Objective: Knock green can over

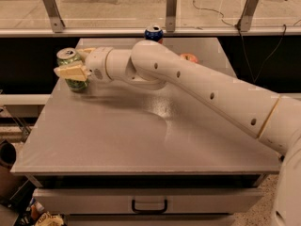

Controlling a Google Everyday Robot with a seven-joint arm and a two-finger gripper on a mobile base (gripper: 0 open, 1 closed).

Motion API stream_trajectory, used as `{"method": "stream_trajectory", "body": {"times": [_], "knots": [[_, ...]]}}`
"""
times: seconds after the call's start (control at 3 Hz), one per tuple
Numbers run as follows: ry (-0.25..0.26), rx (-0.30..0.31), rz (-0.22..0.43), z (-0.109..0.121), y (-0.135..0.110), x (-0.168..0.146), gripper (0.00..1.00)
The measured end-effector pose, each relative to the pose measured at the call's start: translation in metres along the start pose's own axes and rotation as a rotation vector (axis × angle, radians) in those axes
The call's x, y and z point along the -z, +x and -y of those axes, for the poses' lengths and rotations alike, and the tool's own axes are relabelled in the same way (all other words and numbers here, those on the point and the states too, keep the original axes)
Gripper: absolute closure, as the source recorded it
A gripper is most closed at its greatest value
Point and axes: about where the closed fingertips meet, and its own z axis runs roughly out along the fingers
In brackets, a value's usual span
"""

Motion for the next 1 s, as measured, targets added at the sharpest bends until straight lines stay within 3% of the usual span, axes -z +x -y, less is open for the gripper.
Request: {"method": "stream_trajectory", "body": {"times": [0.67, 1.0], "knots": [[-0.008, 0.001, 0.001, -0.0037, -0.0011, -0.0036, 0.88], [-0.011, 0.001, 0.001, -0.0054, -0.0016, -0.005, 1.0]]}}
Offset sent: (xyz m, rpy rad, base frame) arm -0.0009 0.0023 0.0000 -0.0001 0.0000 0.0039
